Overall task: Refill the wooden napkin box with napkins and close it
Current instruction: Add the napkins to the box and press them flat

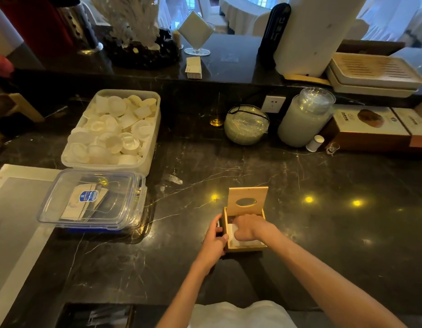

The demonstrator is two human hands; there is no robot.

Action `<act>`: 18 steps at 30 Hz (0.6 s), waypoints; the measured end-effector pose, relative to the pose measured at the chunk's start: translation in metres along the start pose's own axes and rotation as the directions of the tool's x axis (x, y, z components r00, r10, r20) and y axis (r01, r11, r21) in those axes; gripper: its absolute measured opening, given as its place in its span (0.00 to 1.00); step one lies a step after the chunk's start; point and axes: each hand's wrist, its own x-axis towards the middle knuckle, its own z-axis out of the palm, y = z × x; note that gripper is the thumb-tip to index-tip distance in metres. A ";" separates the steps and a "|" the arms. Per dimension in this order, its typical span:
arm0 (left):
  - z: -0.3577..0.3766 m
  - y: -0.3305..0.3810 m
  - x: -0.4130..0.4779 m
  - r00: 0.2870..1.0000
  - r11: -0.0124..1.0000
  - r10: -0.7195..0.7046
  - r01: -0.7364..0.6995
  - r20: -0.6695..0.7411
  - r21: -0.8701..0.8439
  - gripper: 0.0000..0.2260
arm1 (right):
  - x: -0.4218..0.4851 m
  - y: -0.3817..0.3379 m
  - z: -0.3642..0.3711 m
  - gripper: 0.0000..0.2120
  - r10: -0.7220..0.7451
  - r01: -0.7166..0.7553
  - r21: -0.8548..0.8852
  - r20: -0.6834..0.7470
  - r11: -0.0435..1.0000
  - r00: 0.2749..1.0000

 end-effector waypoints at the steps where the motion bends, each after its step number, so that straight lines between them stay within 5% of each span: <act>1: 0.000 0.001 0.000 1.000 1.000 0.007 -0.006 -0.004 0.014 0.30 | -0.001 0.000 -0.001 0.22 -0.006 0.006 0.012 0.000 1.000 1.000; 5: 0.002 0.007 -0.001 0.996 0.979 0.080 -0.073 -0.030 0.188 0.28 | -0.004 0.003 0.002 0.23 -0.020 0.023 0.051 -0.068 0.998 0.998; 8: 0.006 0.011 -0.005 0.983 0.867 0.181 -0.175 0.034 0.467 0.22 | -0.014 0.012 0.010 0.24 -0.059 0.077 0.107 -0.161 0.991 0.985; 11: 0.013 0.017 -0.003 0.984 0.758 0.162 -0.171 0.071 0.630 0.22 | -0.027 0.036 0.014 0.21 -0.034 0.091 0.130 -0.390 0.987 0.920; 13: 0.016 0.024 0.004 0.990 0.714 0.118 -0.139 0.078 0.687 0.21 | -0.031 0.052 0.016 0.18 0.051 -0.031 0.047 -0.495 0.998 0.868; 18: 0.018 0.049 0.038 0.994 0.508 -0.054 -0.056 0.097 0.859 0.19 | -0.017 0.060 -0.001 0.26 0.110 -0.090 0.224 -0.081 0.970 0.991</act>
